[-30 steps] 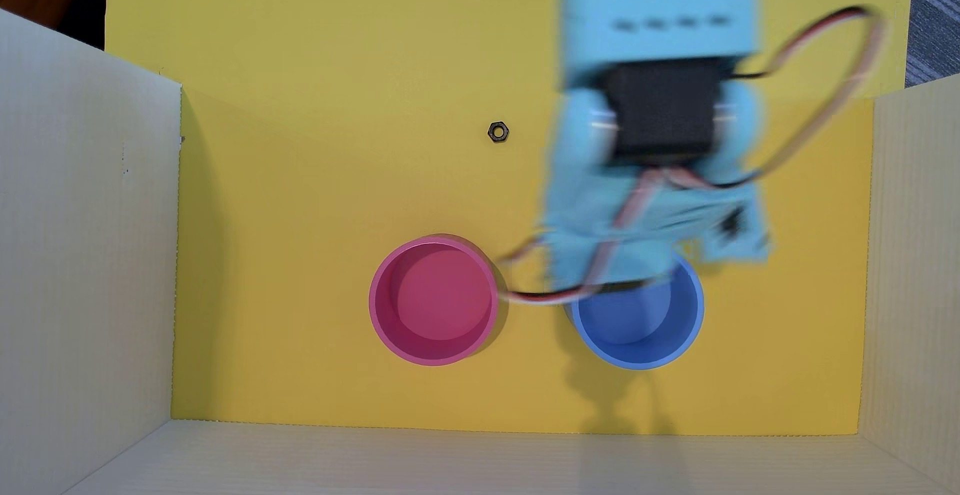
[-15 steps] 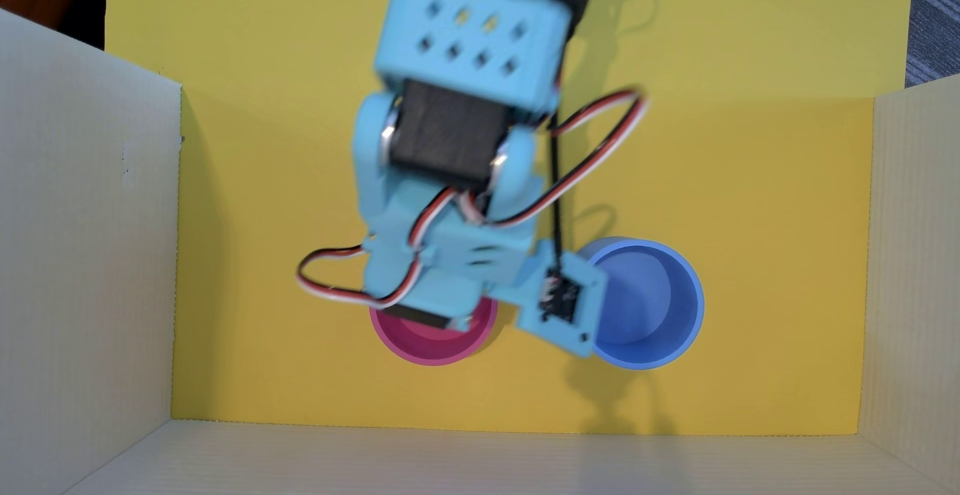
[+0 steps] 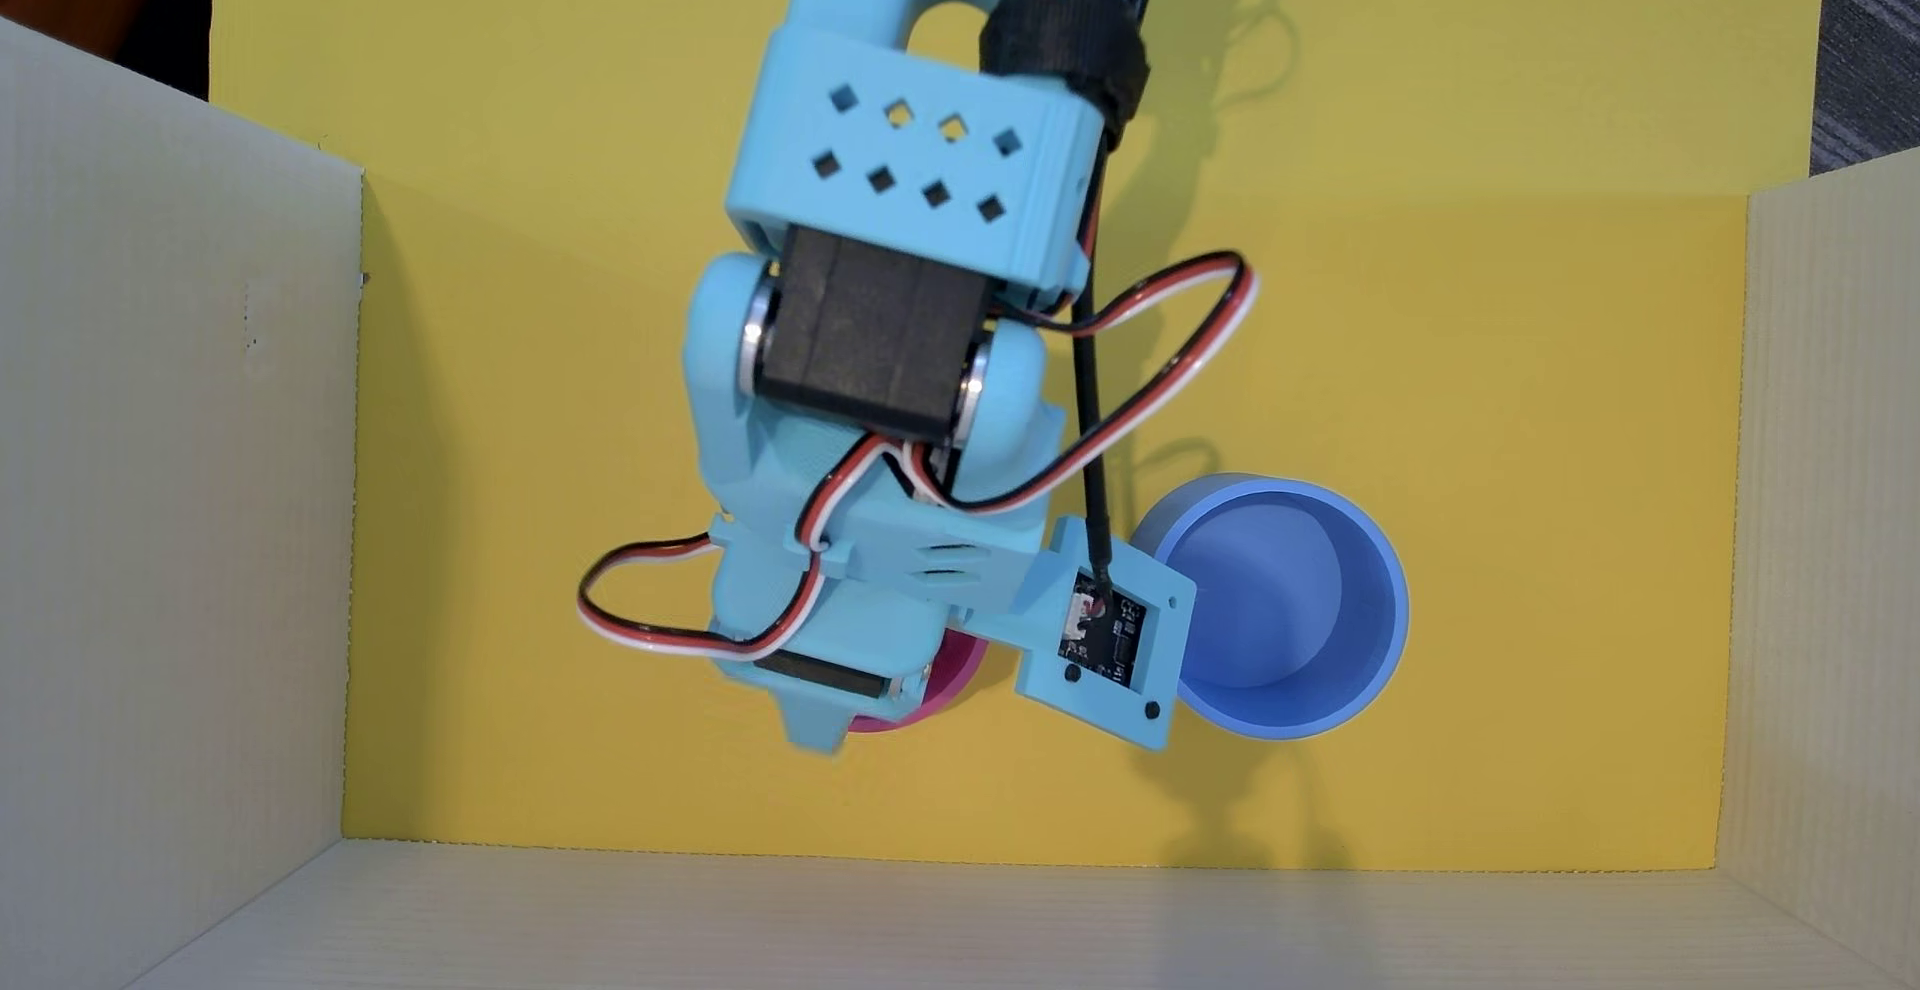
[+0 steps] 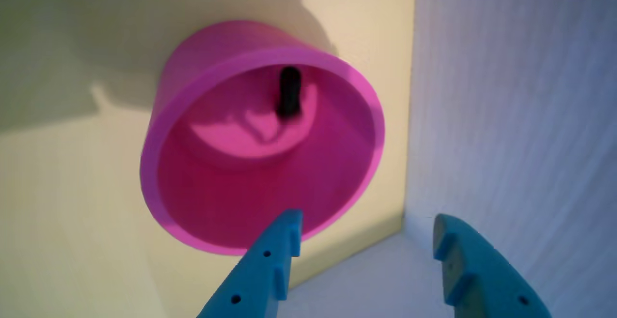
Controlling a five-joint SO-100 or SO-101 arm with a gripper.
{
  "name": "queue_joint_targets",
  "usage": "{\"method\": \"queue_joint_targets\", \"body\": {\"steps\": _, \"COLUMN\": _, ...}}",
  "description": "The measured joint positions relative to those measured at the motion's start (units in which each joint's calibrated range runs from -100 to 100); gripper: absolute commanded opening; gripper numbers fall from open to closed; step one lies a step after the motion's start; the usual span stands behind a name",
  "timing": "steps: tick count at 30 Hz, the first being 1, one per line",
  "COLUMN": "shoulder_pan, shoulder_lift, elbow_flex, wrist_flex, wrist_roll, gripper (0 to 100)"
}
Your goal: Pick up the bolt and place it in the pink box
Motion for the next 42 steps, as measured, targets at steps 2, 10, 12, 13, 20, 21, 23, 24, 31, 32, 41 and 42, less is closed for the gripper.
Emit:
{"method": "queue_joint_targets", "body": {"steps": 2, "shoulder_pan": 0.0, "shoulder_lift": 0.0, "elbow_flex": 0.36, "wrist_flex": 0.0, "wrist_roll": 0.0, "gripper": 2}}
{"method": "queue_joint_targets", "body": {"steps": 10, "shoulder_pan": -2.11, "shoulder_lift": -1.78, "elbow_flex": 5.68, "wrist_flex": 5.74, "wrist_roll": -0.05, "gripper": 2}}
{"method": "queue_joint_targets", "body": {"steps": 12, "shoulder_pan": -2.62, "shoulder_lift": -6.27, "elbow_flex": 9.37, "wrist_flex": 6.0, "wrist_roll": 0.0, "gripper": 2}}
{"method": "queue_joint_targets", "body": {"steps": 13, "shoulder_pan": -3.06, "shoulder_lift": -9.66, "elbow_flex": 11.35, "wrist_flex": 6.08, "wrist_roll": 0.0, "gripper": 2}}
{"method": "queue_joint_targets", "body": {"steps": 20, "shoulder_pan": -7.87, "shoulder_lift": -42.63, "elbow_flex": 41.08, "wrist_flex": -4.37, "wrist_roll": -0.05, "gripper": 1}}
{"method": "queue_joint_targets", "body": {"steps": 21, "shoulder_pan": -7.87, "shoulder_lift": -47.97, "elbow_flex": 46.67, "wrist_flex": -6.51, "wrist_roll": -0.15, "gripper": 1}}
{"method": "queue_joint_targets", "body": {"steps": 23, "shoulder_pan": -7.8, "shoulder_lift": -58.39, "elbow_flex": 57.57, "wrist_flex": -10.88, "wrist_roll": -0.24, "gripper": 1}}
{"method": "queue_joint_targets", "body": {"steps": 24, "shoulder_pan": -7.95, "shoulder_lift": -63.39, "elbow_flex": 62.7, "wrist_flex": -12.59, "wrist_roll": -0.29, "gripper": 1}}
{"method": "queue_joint_targets", "body": {"steps": 31, "shoulder_pan": -8.17, "shoulder_lift": -94.66, "elbow_flex": 93.15, "wrist_flex": -17.22, "wrist_roll": -0.29, "gripper": 1}}
{"method": "queue_joint_targets", "body": {"steps": 32, "shoulder_pan": -8.17, "shoulder_lift": -99.32, "elbow_flex": 96.85, "wrist_flex": -17.22, "wrist_roll": -0.29, "gripper": 1}}
{"method": "queue_joint_targets", "body": {"steps": 41, "shoulder_pan": -8.17, "shoulder_lift": -117.63, "elbow_flex": 111.35, "wrist_flex": -8.91, "wrist_roll": -7.67, "gripper": 2}}
{"method": "queue_joint_targets", "body": {"steps": 42, "shoulder_pan": -8.31, "shoulder_lift": -118.14, "elbow_flex": 111.89, "wrist_flex": -7.02, "wrist_roll": -8.06, "gripper": 1}}
